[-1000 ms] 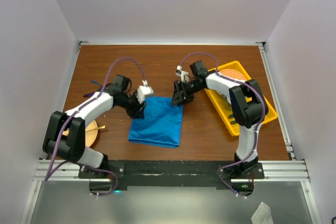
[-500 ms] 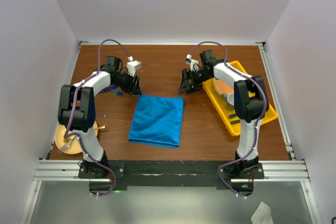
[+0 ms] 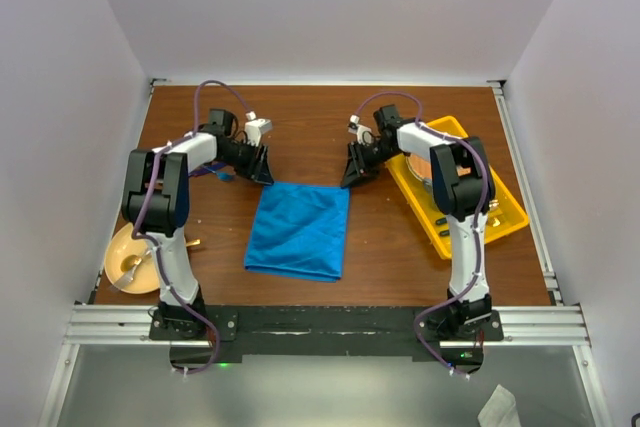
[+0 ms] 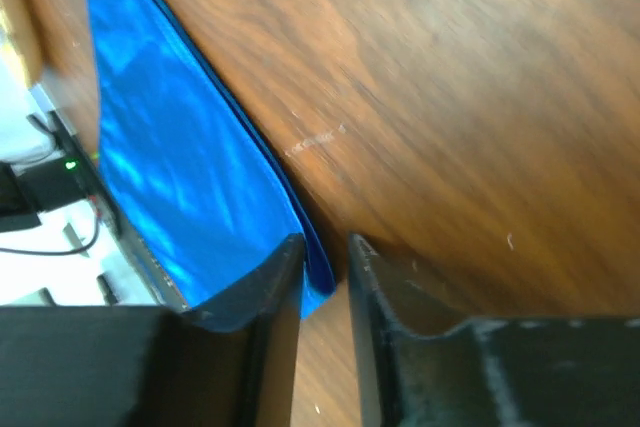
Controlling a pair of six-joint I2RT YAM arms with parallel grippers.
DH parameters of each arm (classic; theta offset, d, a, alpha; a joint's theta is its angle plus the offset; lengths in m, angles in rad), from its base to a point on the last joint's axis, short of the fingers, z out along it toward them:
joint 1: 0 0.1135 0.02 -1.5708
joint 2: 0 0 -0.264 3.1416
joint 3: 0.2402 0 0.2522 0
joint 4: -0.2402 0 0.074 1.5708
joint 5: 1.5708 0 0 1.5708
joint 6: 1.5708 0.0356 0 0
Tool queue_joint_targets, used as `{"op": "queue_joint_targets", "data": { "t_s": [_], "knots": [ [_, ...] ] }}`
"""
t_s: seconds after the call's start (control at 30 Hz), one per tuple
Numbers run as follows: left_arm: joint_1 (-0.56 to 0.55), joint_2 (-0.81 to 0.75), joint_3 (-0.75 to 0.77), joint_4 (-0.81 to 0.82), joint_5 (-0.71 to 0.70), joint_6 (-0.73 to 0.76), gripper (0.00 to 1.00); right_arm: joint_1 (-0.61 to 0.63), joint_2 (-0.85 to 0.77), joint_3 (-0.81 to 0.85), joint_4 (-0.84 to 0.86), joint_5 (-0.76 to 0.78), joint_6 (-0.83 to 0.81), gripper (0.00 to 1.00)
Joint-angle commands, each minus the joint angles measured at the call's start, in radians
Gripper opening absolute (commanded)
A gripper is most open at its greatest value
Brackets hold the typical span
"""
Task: Fold the napkin into a case and place the utensils inside
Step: Pick up the lower triangle-folded napkin from the center of the board.
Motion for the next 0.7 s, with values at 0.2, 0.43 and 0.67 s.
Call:
{"op": "queue_joint_targets", "data": {
  "t_s": [0.2, 0.43, 0.67],
  "knots": [
    [0.0, 0.038, 0.051, -0.002, 0.081, -0.019, 0.19, -0.011, 0.06, 0.168, -0.025, -0.055, -0.056, 0.0],
    [0.002, 0.041, 0.073, -0.011, 0.085, -0.004, 0.07, -0.013, 0.063, 0.233, -0.133, -0.037, -0.137, 0.15],
    [0.002, 0.019, 0.038, -0.002, 0.078, 0.006, 0.08, -0.014, -0.082, 0.06, -0.129, -0.035, -0.067, 0.76]
  ]
}}
